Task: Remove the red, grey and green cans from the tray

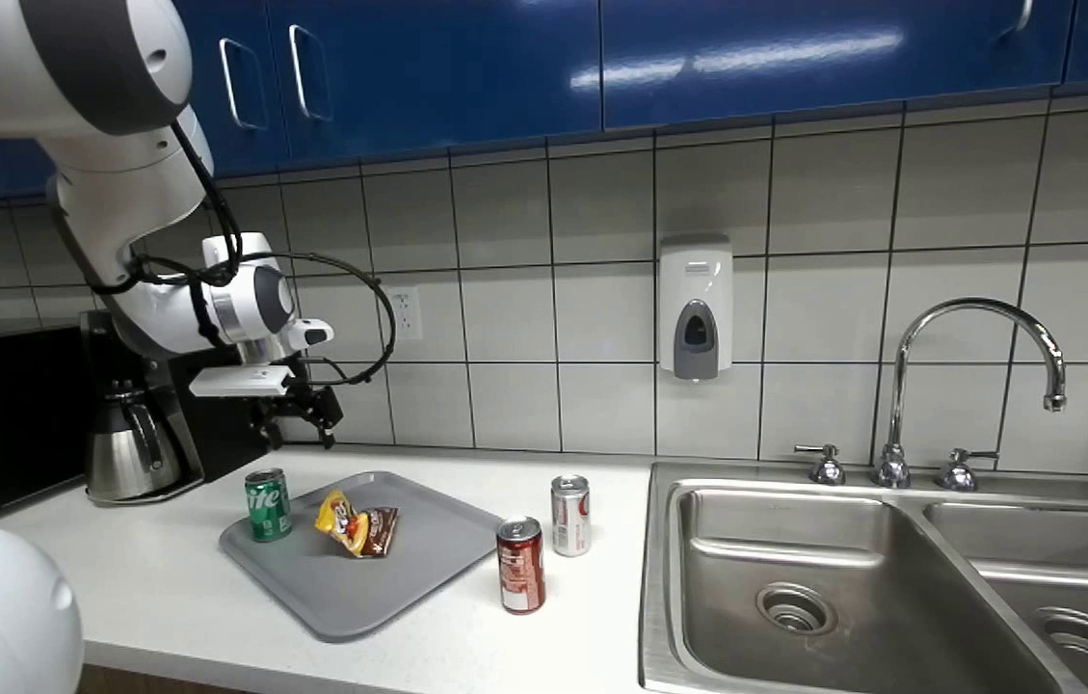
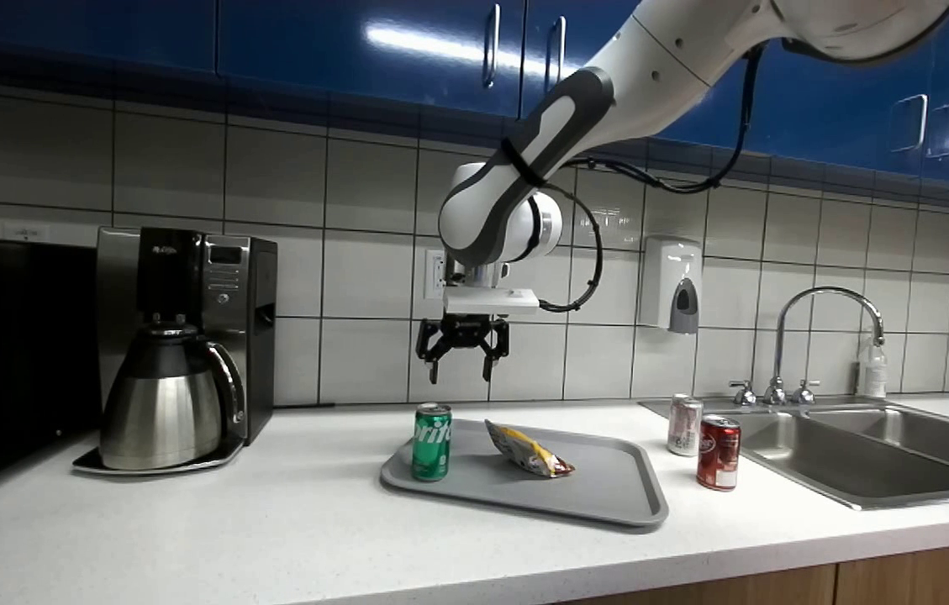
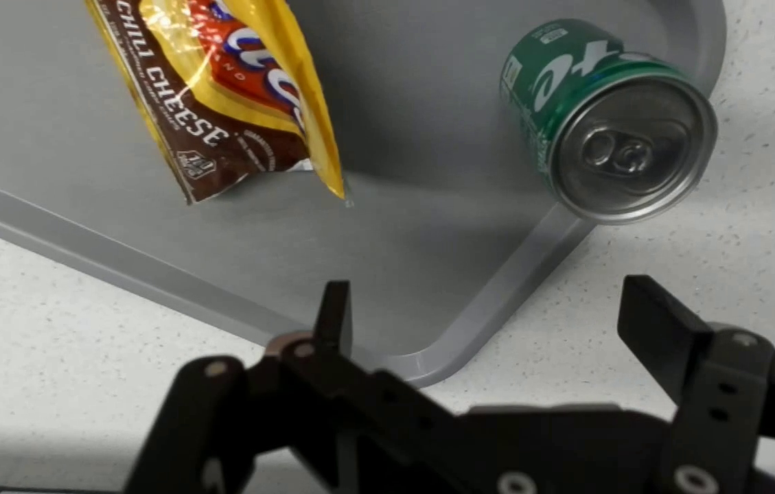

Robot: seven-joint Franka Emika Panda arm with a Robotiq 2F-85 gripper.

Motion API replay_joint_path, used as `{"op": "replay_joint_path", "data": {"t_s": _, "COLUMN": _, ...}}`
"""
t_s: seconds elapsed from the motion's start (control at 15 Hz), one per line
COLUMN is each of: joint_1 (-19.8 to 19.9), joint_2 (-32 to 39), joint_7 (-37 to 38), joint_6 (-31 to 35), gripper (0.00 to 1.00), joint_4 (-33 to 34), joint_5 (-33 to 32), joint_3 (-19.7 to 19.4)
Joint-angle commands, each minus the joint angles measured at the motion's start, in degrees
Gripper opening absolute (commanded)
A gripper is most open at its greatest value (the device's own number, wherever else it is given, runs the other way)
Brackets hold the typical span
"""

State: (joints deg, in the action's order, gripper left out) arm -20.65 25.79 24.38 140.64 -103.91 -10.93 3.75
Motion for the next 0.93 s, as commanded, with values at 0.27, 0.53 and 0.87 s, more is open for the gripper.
{"op": "replay_joint_path", "data": {"t_s": 0.27, "joint_1": -0.15, "joint_2": 1.06, "joint_7": -2.12, "joint_6": -1.3, "gripper": 1.0, "joint_4": 2.76, "joint_5": 3.69, "joint_3": 2.87}}
{"op": "replay_joint_path", "data": {"t_s": 0.53, "joint_1": -0.57, "joint_2": 1.5, "joint_7": -2.55, "joint_6": -1.89, "gripper": 1.0, "joint_4": 2.31, "joint_5": 3.86, "joint_3": 3.43}}
{"op": "replay_joint_path", "data": {"t_s": 0.87, "joint_1": -1.25, "joint_2": 2.23, "joint_7": -2.35, "joint_6": -2.14, "gripper": 1.0, "joint_4": 2.12, "joint_5": 2.98, "joint_3": 3.07}}
